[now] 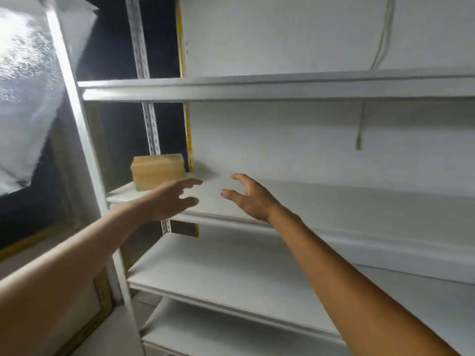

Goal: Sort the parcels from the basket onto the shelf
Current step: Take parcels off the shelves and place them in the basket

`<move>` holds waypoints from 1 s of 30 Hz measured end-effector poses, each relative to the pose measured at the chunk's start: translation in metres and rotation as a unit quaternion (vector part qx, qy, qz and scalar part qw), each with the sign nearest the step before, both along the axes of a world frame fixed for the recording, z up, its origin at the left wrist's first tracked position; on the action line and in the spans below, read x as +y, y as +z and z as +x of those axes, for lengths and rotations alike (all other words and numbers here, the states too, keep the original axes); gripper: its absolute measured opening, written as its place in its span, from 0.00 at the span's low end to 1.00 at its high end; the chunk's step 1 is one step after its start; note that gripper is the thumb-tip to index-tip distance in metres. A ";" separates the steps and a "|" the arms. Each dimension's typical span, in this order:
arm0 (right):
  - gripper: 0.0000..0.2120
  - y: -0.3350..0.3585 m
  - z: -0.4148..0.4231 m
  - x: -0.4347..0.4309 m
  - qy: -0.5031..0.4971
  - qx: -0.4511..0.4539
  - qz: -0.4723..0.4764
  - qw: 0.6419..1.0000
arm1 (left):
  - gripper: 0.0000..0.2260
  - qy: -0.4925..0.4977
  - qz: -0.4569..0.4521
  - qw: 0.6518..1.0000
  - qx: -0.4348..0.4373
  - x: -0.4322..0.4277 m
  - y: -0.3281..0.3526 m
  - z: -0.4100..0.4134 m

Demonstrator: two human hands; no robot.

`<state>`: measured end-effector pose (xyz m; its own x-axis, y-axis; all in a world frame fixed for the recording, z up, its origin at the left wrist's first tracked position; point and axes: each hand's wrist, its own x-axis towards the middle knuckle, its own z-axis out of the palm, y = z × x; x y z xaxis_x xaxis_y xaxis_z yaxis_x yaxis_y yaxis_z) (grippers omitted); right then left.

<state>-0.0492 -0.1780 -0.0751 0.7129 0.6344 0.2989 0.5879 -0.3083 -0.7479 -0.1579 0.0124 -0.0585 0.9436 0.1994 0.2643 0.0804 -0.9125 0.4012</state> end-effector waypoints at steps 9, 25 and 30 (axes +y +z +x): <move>0.30 -0.012 0.045 0.154 0.021 -0.007 -0.037 0.999 | 0.22 0.073 -0.035 0.996 -0.022 0.160 -0.010 0.001; 0.27 -0.026 0.208 0.345 -0.026 0.046 0.015 0.999 | 0.28 0.134 -0.226 0.963 -0.061 0.349 -0.046 0.136; 0.26 -0.025 0.256 0.391 -0.020 0.099 0.024 0.995 | 0.22 0.173 -0.307 0.933 -0.077 0.383 -0.039 0.190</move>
